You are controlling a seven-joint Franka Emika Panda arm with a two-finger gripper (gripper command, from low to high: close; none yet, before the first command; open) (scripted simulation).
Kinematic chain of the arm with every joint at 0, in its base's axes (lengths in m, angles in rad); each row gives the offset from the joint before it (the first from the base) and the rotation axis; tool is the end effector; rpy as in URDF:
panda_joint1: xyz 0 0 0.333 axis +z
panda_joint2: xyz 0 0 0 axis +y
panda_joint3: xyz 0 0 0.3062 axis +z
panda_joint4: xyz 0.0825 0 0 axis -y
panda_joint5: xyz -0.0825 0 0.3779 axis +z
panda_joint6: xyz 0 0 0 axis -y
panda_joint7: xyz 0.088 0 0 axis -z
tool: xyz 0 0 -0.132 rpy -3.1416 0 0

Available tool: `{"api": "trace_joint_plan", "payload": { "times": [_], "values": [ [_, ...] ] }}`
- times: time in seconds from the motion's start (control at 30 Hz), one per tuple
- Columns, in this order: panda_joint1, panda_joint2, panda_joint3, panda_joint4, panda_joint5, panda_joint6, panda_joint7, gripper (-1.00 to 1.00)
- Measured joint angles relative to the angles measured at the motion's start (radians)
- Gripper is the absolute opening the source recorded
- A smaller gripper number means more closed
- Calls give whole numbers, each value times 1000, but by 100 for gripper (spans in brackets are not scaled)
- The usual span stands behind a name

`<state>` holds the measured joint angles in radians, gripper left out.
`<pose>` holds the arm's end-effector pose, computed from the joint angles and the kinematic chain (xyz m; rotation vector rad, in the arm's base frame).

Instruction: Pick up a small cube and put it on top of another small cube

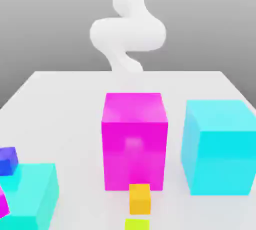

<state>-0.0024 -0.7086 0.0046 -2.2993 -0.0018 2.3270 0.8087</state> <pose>0.3967 0.0013 0.6554 -2.4801 1.0570 -0.9584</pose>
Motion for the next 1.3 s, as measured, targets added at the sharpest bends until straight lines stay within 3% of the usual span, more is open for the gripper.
{"api": "trace_joint_plan", "payload": {
  "times": [0.93, 1.07, 1.1, 1.3],
  "values": [
    [1, 1021, 29, 8, -23, 302, 100, 0],
    [6, 1166, 23, 31, -29, 400, 107, 0],
    [8, 1200, 21, 38, -31, 427, 108, -100],
    [8, 1217, 21, 41, -32, 441, 109, -100]
  ]
}}
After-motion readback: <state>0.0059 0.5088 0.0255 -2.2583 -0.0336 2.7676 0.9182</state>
